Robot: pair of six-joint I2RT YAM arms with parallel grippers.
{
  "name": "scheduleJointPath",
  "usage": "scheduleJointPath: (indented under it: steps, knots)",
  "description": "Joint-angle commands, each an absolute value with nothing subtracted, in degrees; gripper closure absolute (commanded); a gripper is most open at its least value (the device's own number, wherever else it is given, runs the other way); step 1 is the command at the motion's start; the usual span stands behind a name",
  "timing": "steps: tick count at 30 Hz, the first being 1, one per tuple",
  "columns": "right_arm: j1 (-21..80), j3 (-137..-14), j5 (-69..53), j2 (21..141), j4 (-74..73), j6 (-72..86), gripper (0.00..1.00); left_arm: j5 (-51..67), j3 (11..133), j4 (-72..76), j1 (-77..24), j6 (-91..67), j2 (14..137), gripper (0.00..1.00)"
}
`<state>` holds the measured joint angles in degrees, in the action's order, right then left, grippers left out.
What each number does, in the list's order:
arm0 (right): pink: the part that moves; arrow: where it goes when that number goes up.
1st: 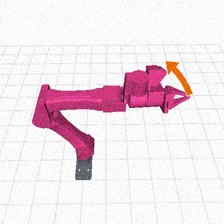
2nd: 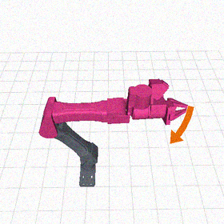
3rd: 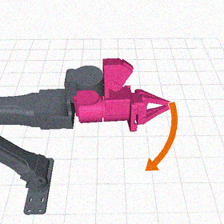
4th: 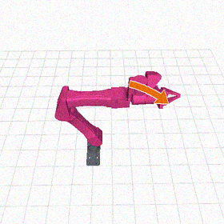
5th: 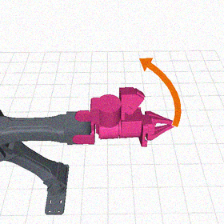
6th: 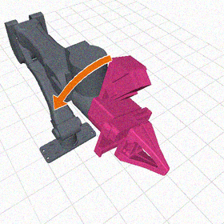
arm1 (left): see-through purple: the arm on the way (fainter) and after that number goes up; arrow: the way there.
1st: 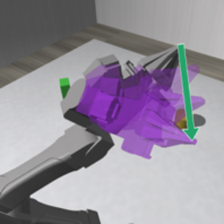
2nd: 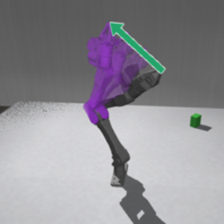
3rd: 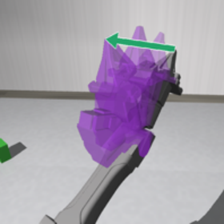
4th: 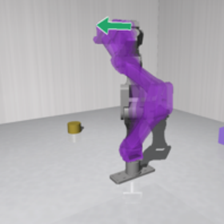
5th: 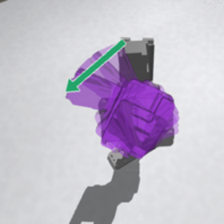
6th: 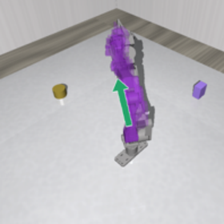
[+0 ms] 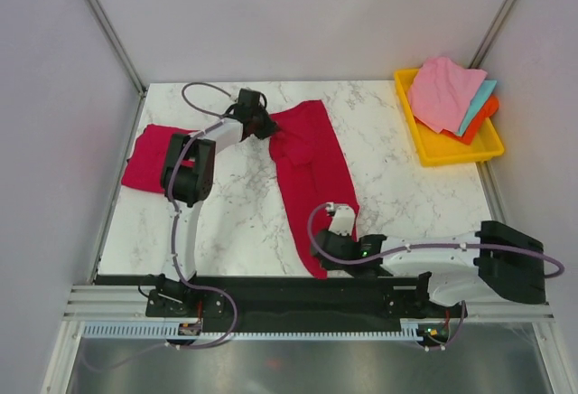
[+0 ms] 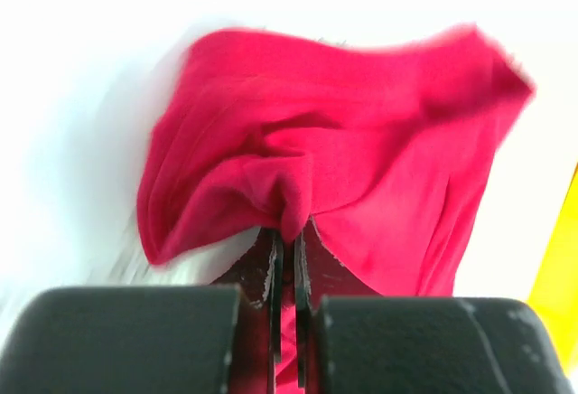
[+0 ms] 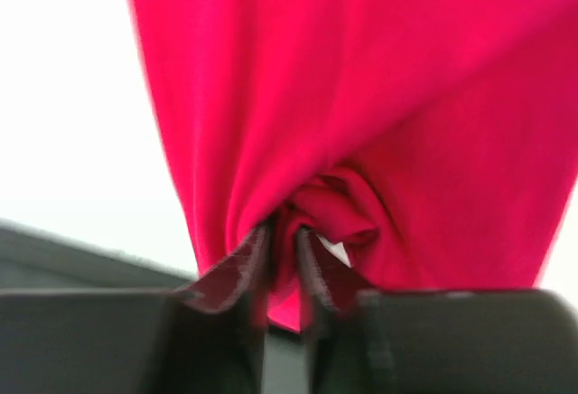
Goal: Fold and stack the t-shirts
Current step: Fold the tshirt
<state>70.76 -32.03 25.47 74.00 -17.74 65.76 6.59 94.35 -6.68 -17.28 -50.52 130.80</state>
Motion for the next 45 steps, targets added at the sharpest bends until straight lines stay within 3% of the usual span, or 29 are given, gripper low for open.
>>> scheduleJointPath:
  steps: [1, 2, 3, 6, 9, 10, 11, 13, 15, 17, 21, 26, 34, 41, 45]
  knots:
    - [78.55, -43.56, 27.07, 81.01, -20.38, 63.39, 0.72, 7.56, 108.59, -15.61, -17.23, -41.93, 137.97, 0.98]
    - [79.01, -49.16, 26.64, 85.04, -22.30, 60.93, 0.66, 7.82, 116.46, -17.12, -17.14, -40.97, 142.25, 0.98]
    - [79.10, -51.65, 26.80, 86.56, -23.80, 57.95, 0.42, 8.08, 120.28, -18.88, -17.05, -40.09, 144.03, 0.98]
    - [79.01, -55.89, 32.15, 86.75, -25.75, 55.12, 0.17, 9.05, 129.80, -20.74, -16.00, -40.43, 148.78, 0.98]
    - [76.39, -56.51, 33.31, 83.07, -25.84, 51.25, 0.12, 8.44, 135.43, -20.22, -15.21, -40.00, 151.51, 0.96]
    - [73.85, -56.43, 32.96, 82.01, -25.84, 49.76, 0.12, 8.35, 136.92, -19.52, -15.12, -39.64, 151.87, 0.89]
    - [72.26, -55.99, 32.00, 80.17, -25.75, 48.79, 0.12, 8.18, 137.28, -18.12, -15.03, -39.12, 152.05, 0.66]
    - [66.31, -55.64, 30.77, 78.76, -25.40, 46.94, 0.12, 7.13, 137.20, -16.97, -14.42, -38.94, 151.88, 0.36]
    - [61.64, -55.11, 27.62, 77.79, -24.00, 43.52, 0.14, 6.59, 137.02, -16.18, -13.54, -38.41, 151.26, 0.13]
    - [55.13, -55.19, 24.71, 78.13, -21.20, 39.75, 0.16, 7.38, 136.58, -15.82, -12.92, -37.71, 150.03, 0.00]
    - [47.04, -57.13, 19.17, 81.91, -17.33, 37.27, 0.22, 7.30, 133.08, -15.65, -11.78, -33.59, 145.03, 0.00]
    - [38.07, -58.27, 11.88, 90.24, -9.69, 38.93, 0.32, 9.22, 119.99, -14.85, -11.78, -29.53, 135.21, 0.00]
    - [27.79, -67.49, 7.22, 107.11, -2.65, 37.62, 0.35, 13.44, 97.75, -7.56, -11.95, -30.76, 123.66, 0.08]
    - [21.80, -75.05, -1.30, 116.79, 3.96, 38.67, 0.35, 16.26, 103.26, -7.29, -11.87, -31.46, 129.10, 0.21]
    - [19.34, -81.64, -2.46, 122.51, 3.43, 38.76, 0.36, 15.91, 114.30, -9.48, -11.78, -32.25, 136.48, 0.30]
